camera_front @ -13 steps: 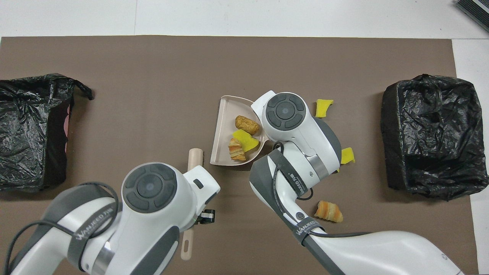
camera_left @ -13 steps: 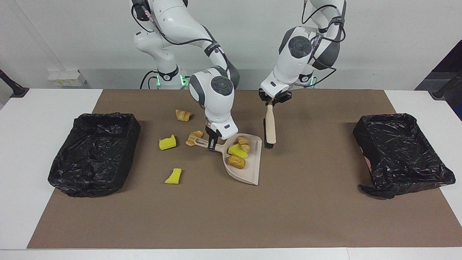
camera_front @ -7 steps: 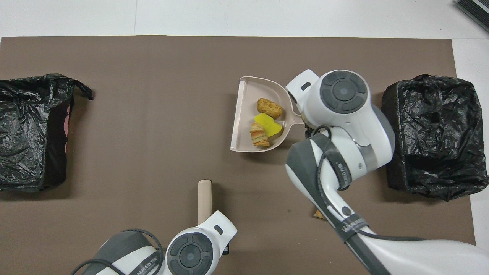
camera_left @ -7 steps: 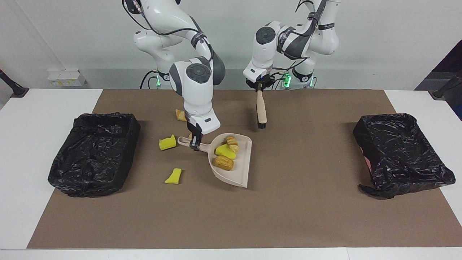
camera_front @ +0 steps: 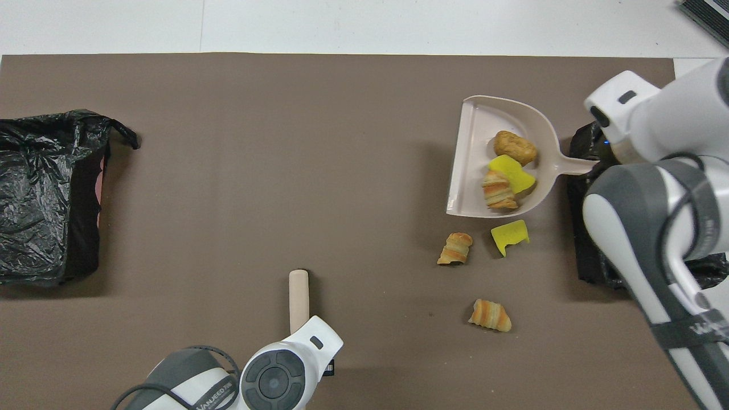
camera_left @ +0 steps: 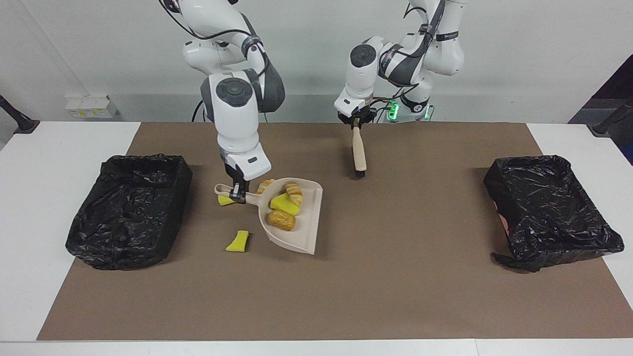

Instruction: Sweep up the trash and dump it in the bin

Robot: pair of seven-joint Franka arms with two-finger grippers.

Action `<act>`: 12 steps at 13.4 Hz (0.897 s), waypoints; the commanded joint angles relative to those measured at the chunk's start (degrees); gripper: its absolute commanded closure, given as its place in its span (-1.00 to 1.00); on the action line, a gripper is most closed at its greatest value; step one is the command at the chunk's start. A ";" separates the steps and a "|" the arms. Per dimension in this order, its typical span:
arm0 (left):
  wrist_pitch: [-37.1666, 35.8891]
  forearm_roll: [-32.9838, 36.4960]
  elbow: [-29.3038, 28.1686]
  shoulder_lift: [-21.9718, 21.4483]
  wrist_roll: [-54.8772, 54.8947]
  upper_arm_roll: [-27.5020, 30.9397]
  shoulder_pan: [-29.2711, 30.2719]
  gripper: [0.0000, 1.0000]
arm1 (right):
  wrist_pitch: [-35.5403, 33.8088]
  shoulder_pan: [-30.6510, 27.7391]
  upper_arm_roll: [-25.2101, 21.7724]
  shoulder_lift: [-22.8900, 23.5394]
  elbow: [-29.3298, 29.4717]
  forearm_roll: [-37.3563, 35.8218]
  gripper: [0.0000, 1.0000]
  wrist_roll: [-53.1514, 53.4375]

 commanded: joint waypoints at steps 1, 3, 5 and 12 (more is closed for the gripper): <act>0.48 0.40 -1.15 -0.75 -0.98 0.56 -0.62 0.23 | -3.83 -8.16 0.36 -0.64 3.94 0.25 1.00 -8.71; 0.12 0.40 0.95 0.82 -0.55 0.91 0.43 -1.00 | -3.15 -15.72 0.36 -0.55 4.22 -0.02 1.00 -15.40; -1.02 0.48 3.77 1.98 -0.11 1.27 5.07 -1.00 | -1.75 -19.70 0.10 -0.81 3.87 -4.47 1.00 -17.27; -1.02 1.19 11.50 3.29 20.15 1.35 23.95 -1.00 | 0.02 -17.79 0.01 -1.78 0.36 -25.41 1.00 -8.67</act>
